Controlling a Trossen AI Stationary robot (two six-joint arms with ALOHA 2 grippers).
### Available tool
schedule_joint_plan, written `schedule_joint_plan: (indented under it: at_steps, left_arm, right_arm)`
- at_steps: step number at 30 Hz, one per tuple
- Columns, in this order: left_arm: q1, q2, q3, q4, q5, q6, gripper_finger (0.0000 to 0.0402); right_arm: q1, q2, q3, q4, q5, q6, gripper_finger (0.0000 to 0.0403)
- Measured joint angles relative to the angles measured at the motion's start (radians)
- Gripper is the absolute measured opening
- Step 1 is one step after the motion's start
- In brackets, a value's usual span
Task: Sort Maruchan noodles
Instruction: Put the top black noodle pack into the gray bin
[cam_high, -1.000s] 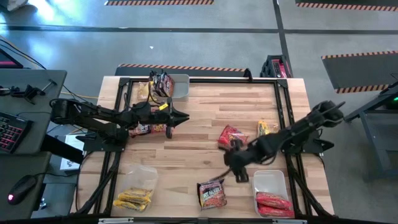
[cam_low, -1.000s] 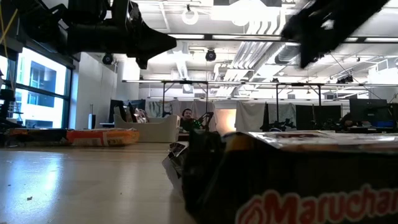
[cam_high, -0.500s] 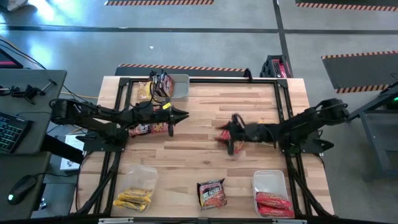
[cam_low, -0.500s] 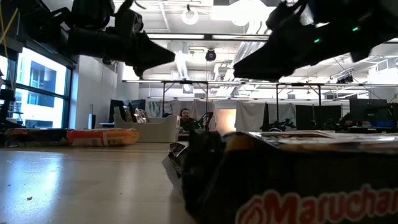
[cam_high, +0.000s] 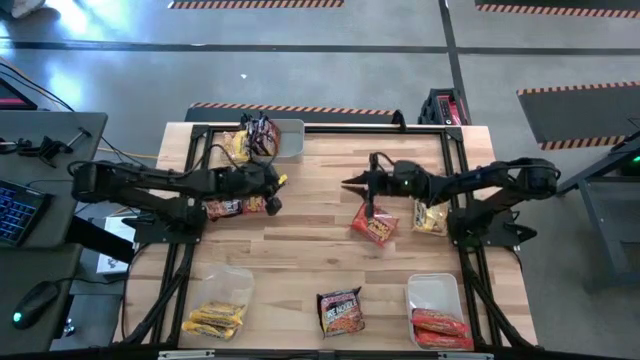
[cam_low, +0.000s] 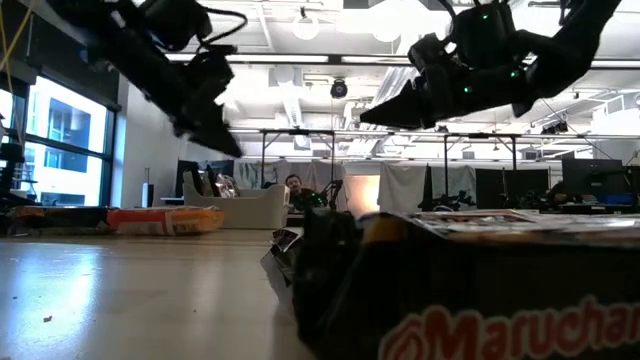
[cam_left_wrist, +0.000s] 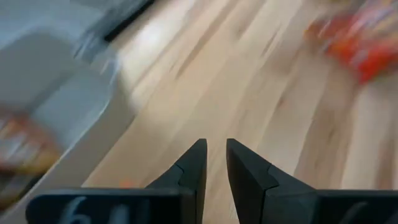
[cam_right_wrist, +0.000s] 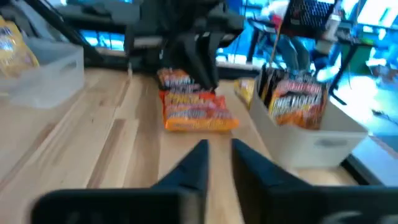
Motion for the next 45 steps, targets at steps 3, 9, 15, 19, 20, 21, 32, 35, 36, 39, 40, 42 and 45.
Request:
schedule_joint_plan:
  at_steps: [3, 9, 15, 19, 20, 21, 32, 35, 36, 39, 40, 42, 45]
  left_arm:
    - [-0.031, -0.022, 0.097, -0.331, -0.072, -0.082, 0.0052]
    - [-0.119, -0.024, 0.209, -0.823, -0.084, -0.321, 0.0081]
    - [-0.211, 0.001, 0.207, -1.025, -0.068, -0.544, 0.0135]
    - [-0.241, 0.063, 0.208, -1.056, -0.065, -0.594, 0.0165]
    - [-0.247, 0.083, 0.208, -1.06, -0.058, -0.596, 0.017]
    - [-0.251, 0.104, 0.208, -1.063, -0.048, -0.593, 0.0174]
    - [-0.276, 0.342, 0.207, -1.064, -0.017, -0.568, 0.0166]
    - [-0.276, 0.388, 0.207, -1.064, -0.015, -0.535, 0.0148]
    - [-0.276, 0.398, 0.207, -1.064, -0.015, -0.527, 0.0139]
    - [-0.276, 0.418, 0.207, -1.068, -0.013, -0.498, 0.0102]
    - [-0.276, 0.42, 0.208, -1.069, -0.01, -0.489, 0.0087]
    - [-0.276, 0.42, 0.208, -1.071, -0.004, -0.475, 0.0055]
    - [-0.276, 0.405, 0.208, -1.071, 0.01, -0.467, 0.0011]
  right_arm:
    - [-0.054, -0.001, 0.0, 0.043, -0.086, 0.0, 0.0007]
    - [-0.091, -0.001, 0.0, 0.02, -0.104, 0.039, 0.0042]
    - [-0.091, -0.001, 0.0, 0.017, -0.102, 0.025, 0.0043]
    - [-0.091, -0.001, 0.0, 0.017, -0.102, 0.025, 0.0036]
    - [-0.091, -0.001, 0.0, 0.016, -0.102, 0.025, 0.0035]
    - [-0.091, -0.001, 0.0, 0.015, -0.102, 0.025, 0.0033]
    - [-0.091, -0.001, 0.0, 0.01, -0.102, 0.025, 0.003]
    - [-0.091, -0.001, 0.0, 0.01, -0.102, 0.025, 0.003]
    - [-0.091, -0.001, 0.0, 0.01, -0.102, 0.025, 0.003]
    - [-0.091, -0.001, 0.0, 0.01, -0.102, 0.025, 0.003]
    - [-0.091, -0.001, 0.0, 0.01, -0.101, 0.025, 0.003]
    - [-0.091, -0.001, 0.0, 0.01, -0.101, 0.025, 0.003]
    - [-0.091, -0.001, 0.0, 0.01, -0.101, 0.026, 0.003]
